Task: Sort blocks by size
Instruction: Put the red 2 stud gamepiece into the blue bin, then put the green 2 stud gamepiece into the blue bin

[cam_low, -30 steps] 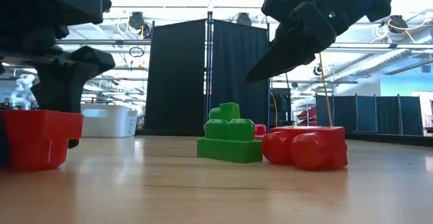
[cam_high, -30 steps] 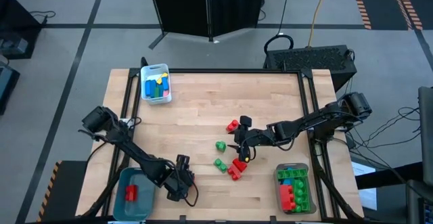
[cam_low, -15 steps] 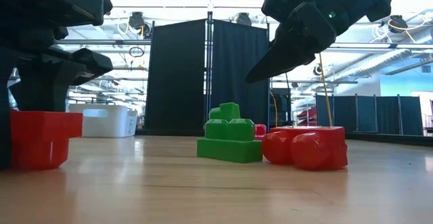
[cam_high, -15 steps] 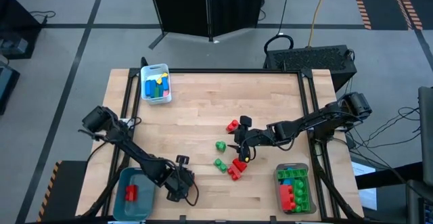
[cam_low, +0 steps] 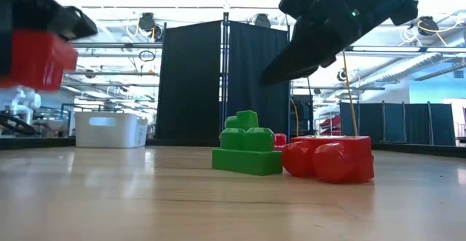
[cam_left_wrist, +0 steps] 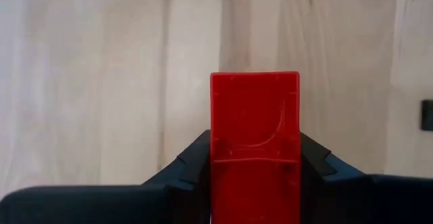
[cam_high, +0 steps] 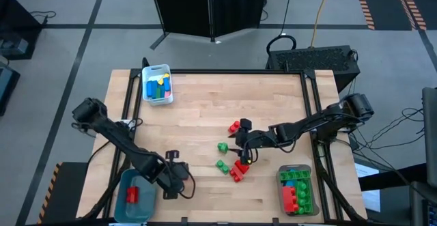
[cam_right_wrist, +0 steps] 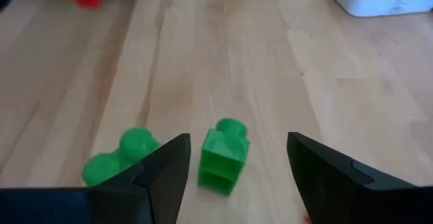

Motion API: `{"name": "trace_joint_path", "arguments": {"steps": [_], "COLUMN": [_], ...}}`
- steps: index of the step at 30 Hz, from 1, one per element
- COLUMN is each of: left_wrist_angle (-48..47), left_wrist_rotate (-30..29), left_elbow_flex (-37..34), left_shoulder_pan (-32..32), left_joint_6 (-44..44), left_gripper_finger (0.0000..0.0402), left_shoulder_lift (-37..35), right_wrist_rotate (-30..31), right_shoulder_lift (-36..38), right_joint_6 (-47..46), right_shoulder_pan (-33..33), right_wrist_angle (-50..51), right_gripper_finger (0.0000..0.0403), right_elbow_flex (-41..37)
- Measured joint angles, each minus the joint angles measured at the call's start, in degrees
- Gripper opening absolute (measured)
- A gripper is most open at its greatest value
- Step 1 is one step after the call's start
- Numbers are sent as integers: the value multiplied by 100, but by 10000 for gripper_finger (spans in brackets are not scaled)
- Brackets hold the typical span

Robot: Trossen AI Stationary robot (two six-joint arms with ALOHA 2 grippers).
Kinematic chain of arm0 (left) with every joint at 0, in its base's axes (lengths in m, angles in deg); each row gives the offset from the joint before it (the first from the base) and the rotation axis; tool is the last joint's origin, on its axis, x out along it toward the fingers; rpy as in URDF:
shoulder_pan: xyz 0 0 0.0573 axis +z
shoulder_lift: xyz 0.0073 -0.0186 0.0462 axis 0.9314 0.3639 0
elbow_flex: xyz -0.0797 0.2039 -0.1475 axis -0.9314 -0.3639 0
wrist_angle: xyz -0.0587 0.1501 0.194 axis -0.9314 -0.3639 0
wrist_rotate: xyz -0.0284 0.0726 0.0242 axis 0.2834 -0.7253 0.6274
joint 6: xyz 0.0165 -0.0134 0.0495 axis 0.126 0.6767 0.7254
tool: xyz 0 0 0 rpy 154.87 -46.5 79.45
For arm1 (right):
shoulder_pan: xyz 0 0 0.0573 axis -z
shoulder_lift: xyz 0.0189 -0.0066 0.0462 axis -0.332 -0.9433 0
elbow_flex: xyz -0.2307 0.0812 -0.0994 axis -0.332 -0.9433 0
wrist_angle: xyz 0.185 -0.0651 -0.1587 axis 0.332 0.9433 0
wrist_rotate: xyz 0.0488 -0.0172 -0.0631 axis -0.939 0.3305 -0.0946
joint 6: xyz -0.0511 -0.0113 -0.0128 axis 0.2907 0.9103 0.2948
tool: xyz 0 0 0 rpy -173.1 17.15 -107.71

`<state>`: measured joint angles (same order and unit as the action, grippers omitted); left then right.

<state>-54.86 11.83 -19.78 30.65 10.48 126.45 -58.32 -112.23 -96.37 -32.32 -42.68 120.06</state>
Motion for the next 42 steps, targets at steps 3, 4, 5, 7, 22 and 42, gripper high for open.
{"name": "trace_joint_path", "arguments": {"steps": [3,4,5,7,22,42], "left_wrist_angle": [-519,-728,-946,-1301,-1641,-1904], "left_wrist_rotate": [3,48,132,406,1434,1849], "left_elbow_flex": [224,289,348,459,589,101], "left_shoulder_pan": [-77,-119,-175,-330,-1754,-2659], "left_joint_6": [-492,-639,-772,-1033,-3229,-6139], "left_gripper_finger": [114,114,114,115,116,192], "left_shoulder_lift": [-243,-308,-361,-464,-830,-826], "right_wrist_rotate": [22,24,17,9,-173,-284], "right_shoulder_lift": [-315,-448,-582,-831,-1179,-1190], "right_joint_6": [-29,-90,-229,-509,-764,-521], "right_shoulder_pan": [2,5,21,73,221,223], "right_wrist_angle": [-309,-357,-472,-665,-872,-1043], "right_gripper_finger": [244,248,252,260,277,187], "right_elbow_flex": [0,0,-2,-2,-2,-2]}}
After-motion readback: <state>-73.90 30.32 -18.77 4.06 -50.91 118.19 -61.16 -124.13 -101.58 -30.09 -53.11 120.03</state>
